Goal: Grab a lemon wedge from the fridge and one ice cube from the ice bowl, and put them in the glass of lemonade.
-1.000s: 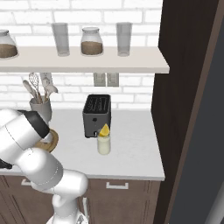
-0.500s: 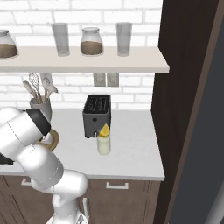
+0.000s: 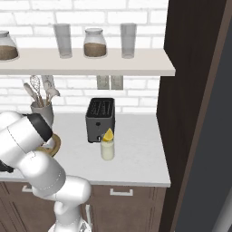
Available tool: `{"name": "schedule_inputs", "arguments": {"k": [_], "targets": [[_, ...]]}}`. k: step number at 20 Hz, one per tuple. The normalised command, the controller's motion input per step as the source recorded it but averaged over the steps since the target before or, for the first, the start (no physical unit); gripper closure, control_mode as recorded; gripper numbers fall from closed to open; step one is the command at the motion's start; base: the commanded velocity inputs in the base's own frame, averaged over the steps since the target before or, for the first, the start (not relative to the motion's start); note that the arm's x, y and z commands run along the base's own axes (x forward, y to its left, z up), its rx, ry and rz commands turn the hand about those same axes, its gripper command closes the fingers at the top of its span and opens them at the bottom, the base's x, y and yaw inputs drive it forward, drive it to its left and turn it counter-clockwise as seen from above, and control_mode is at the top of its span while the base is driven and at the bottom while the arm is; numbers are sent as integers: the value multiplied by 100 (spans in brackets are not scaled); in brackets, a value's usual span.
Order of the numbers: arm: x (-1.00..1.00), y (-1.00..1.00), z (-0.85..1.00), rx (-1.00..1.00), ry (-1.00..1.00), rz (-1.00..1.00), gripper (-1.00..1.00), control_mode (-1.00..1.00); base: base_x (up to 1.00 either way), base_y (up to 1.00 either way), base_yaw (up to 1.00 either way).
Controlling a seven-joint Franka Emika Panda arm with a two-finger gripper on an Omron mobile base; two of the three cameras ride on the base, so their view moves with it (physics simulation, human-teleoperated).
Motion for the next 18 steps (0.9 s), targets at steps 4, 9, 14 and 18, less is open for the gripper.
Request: {"name": "schedule_inputs", "arguments": {"k": [4,9,14,18], "targets": [[0,-3,17,0,0,0,-100,-100,0,0,0],[3,0,5,0,0,0,-100,-100,0,0,0],[10,0,-5,0,0,0,-100,-100,0,0,0],[2,0,-13,0,0,0,-100,-100,0,0,0]]}}
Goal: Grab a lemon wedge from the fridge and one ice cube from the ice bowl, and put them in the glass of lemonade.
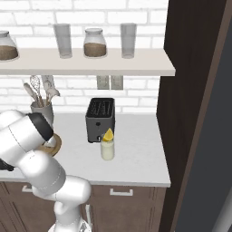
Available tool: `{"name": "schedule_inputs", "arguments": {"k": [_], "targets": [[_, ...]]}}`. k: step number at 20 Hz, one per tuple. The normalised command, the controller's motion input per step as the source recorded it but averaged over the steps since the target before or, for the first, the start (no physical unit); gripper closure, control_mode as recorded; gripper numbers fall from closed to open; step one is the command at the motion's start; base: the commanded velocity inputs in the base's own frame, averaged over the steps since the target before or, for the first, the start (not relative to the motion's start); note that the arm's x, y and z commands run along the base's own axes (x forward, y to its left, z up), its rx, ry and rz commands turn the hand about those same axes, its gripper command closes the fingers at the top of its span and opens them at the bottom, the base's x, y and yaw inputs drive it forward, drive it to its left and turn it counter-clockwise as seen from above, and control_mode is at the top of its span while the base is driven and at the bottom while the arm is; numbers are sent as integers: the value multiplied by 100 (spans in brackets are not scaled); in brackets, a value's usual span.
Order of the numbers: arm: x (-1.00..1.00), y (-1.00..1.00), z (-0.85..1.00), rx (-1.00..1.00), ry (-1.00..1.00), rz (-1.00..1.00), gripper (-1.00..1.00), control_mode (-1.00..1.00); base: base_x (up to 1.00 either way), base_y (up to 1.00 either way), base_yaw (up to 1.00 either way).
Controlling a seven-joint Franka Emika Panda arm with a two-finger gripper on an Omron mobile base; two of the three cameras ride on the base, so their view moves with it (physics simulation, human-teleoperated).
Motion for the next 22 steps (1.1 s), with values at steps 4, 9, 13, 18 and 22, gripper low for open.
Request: {"name": "schedule_inputs", "arguments": {"k": [4,9,13,18,22], "targets": [[0,0,-7,0,0,0,-100,-100,0,0,0],[0,0,0,0,0,0,100,-100,0,0,0],[0,0,0,0,0,0,100,-100,0,0,0],[-2,0,0,0,0,0,100,-100,0,0,0],[-4,0,0,0,0,0,100,-100,0,0,0]]}}
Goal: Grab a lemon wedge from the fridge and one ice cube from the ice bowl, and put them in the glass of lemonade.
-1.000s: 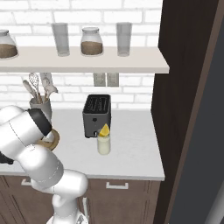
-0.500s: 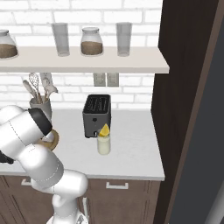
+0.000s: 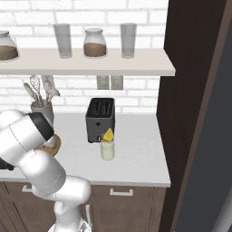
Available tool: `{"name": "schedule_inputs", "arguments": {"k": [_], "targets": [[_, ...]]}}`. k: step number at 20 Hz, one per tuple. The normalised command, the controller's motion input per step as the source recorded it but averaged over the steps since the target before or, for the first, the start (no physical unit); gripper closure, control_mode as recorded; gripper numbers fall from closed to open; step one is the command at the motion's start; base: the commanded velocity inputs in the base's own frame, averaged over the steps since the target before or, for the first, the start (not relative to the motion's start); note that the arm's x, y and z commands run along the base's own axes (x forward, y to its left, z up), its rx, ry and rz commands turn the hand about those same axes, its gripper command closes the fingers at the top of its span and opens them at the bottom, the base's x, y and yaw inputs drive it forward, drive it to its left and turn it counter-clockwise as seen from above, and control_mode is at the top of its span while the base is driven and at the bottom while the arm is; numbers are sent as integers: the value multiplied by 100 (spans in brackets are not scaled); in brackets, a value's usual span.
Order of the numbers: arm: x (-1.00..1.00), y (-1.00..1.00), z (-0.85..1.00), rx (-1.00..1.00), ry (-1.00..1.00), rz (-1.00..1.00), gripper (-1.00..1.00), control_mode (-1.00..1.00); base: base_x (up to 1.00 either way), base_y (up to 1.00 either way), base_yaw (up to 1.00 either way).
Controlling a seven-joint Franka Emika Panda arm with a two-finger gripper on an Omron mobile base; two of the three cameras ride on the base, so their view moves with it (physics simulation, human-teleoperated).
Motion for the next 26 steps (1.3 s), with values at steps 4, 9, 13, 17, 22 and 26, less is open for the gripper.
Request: {"name": "schedule_inputs", "arguments": {"k": [4,9,13,17,22,26], "targets": [[-14,0,3,0,0,0,100,-100,0,0,0],[-24,-16,51,0,0,0,100,-100,0,0,0],[-9,-36,93,0,0,0,100,-100,0,0,0],[-28,-58,65,-4,0,2,100,-100,0,0,0],[-5,-69,41,-21,0,7,100,-100,0,0,0],[0,-87,50,-23,0,7,100,-100,0,0,0]]}}
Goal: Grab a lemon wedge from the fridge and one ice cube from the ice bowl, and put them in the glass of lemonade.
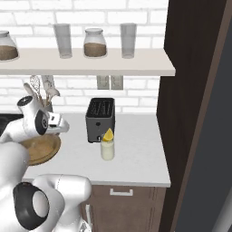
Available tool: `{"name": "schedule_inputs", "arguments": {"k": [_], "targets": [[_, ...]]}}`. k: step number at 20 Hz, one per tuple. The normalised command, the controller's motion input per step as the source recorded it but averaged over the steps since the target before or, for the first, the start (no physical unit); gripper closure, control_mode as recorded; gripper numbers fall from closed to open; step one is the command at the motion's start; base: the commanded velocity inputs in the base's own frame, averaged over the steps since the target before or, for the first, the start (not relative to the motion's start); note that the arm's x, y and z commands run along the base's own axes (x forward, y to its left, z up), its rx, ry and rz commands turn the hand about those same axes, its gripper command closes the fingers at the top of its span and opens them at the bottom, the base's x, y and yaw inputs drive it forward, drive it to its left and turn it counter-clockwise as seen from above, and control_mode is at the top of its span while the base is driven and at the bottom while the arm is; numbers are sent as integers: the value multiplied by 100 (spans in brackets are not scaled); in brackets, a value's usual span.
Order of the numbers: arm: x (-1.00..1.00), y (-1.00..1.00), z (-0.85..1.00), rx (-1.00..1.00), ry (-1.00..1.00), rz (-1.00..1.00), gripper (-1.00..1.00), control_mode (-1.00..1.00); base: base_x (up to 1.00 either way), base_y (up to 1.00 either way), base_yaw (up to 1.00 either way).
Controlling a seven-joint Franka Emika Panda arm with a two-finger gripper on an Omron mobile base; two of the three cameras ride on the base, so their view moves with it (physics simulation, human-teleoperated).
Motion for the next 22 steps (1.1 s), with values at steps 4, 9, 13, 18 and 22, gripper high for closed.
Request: {"name": "schedule_inputs", "arguments": {"k": [4,9,13,18,22], "targets": [[0,-89,57,-7,1,5,100,-100,0,0,0],[0,-100,27,0,4,1,100,-100,0,0,0],[0,-88,7,0,1,0,100,-100,0,0,0],[17,-63,16,0,0,0,100,-100,0,0,0],[29,-39,16,0,4,0,100,-100,0,0,0]]}}
